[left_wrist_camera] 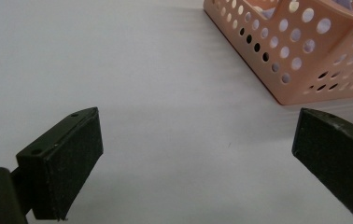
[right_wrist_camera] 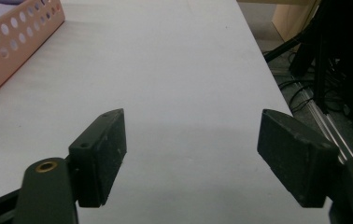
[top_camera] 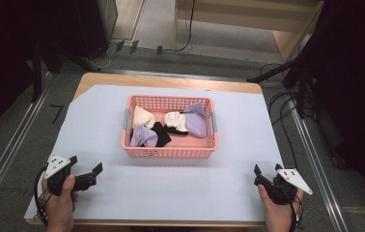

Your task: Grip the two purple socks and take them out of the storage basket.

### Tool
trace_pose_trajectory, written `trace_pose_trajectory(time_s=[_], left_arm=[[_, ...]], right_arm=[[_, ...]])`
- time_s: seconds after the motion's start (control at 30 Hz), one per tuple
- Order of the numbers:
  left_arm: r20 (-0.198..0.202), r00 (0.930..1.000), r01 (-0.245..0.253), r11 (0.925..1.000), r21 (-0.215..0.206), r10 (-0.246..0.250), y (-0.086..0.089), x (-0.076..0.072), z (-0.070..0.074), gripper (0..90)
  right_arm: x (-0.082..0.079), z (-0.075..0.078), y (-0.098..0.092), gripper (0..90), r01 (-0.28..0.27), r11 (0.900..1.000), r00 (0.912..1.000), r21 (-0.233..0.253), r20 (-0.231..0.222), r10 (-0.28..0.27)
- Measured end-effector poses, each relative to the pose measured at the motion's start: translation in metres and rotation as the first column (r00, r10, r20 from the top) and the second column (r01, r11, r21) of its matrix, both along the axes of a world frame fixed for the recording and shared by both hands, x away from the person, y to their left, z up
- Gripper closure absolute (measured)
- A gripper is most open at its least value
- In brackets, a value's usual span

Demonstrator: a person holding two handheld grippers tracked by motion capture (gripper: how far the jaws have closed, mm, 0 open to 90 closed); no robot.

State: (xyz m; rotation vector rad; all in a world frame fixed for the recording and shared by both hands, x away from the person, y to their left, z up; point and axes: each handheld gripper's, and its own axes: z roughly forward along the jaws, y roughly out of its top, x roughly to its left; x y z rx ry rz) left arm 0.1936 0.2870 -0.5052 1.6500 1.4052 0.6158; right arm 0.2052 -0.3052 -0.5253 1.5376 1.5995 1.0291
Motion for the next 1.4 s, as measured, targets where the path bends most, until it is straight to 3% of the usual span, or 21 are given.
trace_pose_trajectory(time_s=[0.2, 0.33, 0.5, 0.63, 0.77, 0.9, 1.03, 1.23, 1.4], left_arm=[[0.004, 1.0, 0.008, 0.9994, 0.033, -0.008, -0.004, 0.0, 0.0, 2.6], [0.003, 1.0, -0.008, 0.9995, 0.032, 0.008, -0.004, 0.0, 0.0, 2.6], [0.03, 0.9993, -0.023, 0.9978, 0.063, 0.021, -0.007, -0.002, 0.0, 2.5], [0.04, 0.9986, -0.037, 0.9953, 0.09, 0.033, -0.009, -0.004, 0.0, 2.6], [0.05, 0.9981, -0.041, 0.9954, 0.086, 0.037, -0.009, -0.005, 0.0, 2.5], [0.043, 0.9987, -0.033, 0.9958, 0.085, 0.03, -0.009, -0.004, 0.0, 2.6], [0.037, 0.9991, -0.025, 0.9965, 0.08, 0.022, -0.008, -0.003, 0.0, 2.6], [0.038, 0.9989, -0.029, 0.9971, 0.07, 0.027, -0.008, -0.003, 0.0, 2.6], [0.036, 0.999, -0.027, 0.9975, 0.066, 0.025, -0.007, -0.004, 0.0, 2.5]], right_arm=[[0.002, 0.01, 0.016, 33.7, -0.063, 0.998, 0.9974, 0.004, 0.037, 0.062], [0.007, 0.018, 0.028, 38.4, -0.135, 0.991, 0.99, 0.014, 0.043, 0.134], [0.014, 0.037, 0.04, 44.4, -0.172, 0.984, 0.9827, 0.045, 0.077, 0.168], [0.023, 0.052, 0.059, 47.4, -0.208, 0.978, 0.9753, 0.017, 0.079, 0.206], [0.031, 0.062, 0.083, 51.2, -0.241, 0.97, 0.9669, 0.002, 0.085, 0.24], [0.04, 0.07, 0.109, 52.6, -0.289, 0.957, 0.9516, -0.027, 0.102, 0.29], [0.05, 0.077, 0.133, 54.5, -0.335, 0.942, 0.9366, -0.004, 0.107, 0.334], [0.063, 0.082, 0.171, 56.5, -0.384, 0.923, 0.9218, 0.021, 0.07, 0.381], [0.075, 0.079, 0.198, 56.7, -0.443, 0.893, 0.8964, 0.08, 0.025, 0.443]])
